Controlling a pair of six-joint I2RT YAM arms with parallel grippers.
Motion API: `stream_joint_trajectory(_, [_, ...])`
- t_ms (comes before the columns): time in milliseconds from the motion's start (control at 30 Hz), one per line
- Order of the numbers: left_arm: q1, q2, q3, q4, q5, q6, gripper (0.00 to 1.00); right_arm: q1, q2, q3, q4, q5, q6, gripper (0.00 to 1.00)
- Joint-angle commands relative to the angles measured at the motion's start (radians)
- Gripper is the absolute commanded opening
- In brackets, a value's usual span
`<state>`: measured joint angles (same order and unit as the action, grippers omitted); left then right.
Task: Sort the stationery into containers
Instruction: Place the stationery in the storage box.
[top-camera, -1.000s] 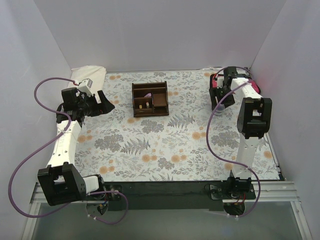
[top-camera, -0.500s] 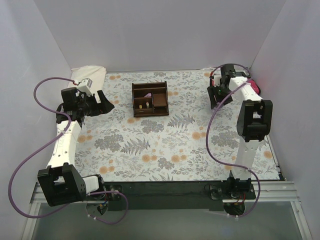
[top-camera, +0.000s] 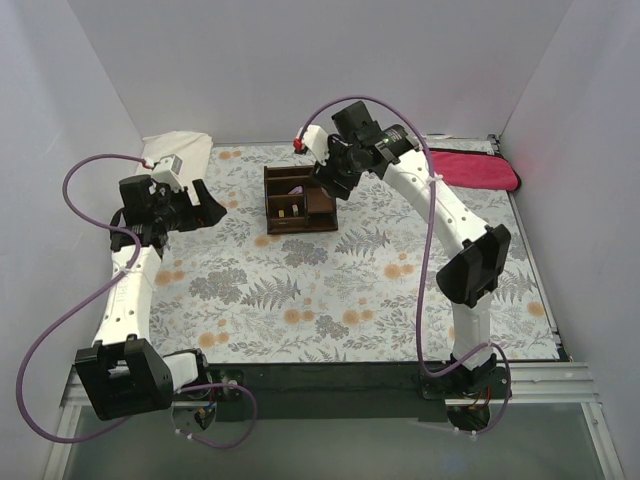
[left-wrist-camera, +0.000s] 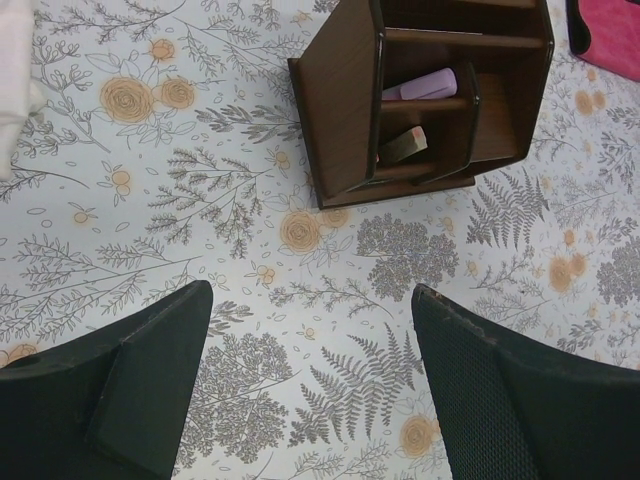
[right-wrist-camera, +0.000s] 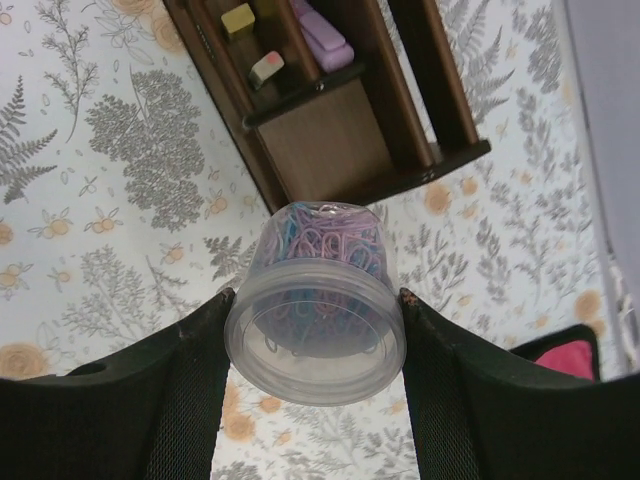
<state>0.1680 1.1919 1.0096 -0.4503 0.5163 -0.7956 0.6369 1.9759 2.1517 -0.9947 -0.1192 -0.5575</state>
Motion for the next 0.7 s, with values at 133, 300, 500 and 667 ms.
stream_joint_trajectory(133, [-0.002,-0.110,-0.014,-0.034,-0.004,0.015,0.79,0.075,0.144,0.125,-0.061,0.114,-0.242,0.01])
stream_joint_trajectory(300, [-0.001,-0.135,-0.031,-0.039,-0.007,0.007,0.79,0.096,0.230,0.166,-0.051,0.150,-0.260,0.01])
stream_joint_trajectory(500, [-0.001,-0.140,-0.031,-0.048,-0.016,0.012,0.79,0.110,0.264,0.181,-0.012,0.177,-0.282,0.01])
stream_joint_trajectory(667, [-0.002,-0.138,-0.037,-0.053,-0.018,0.015,0.79,0.118,0.268,0.183,0.027,0.199,-0.312,0.01])
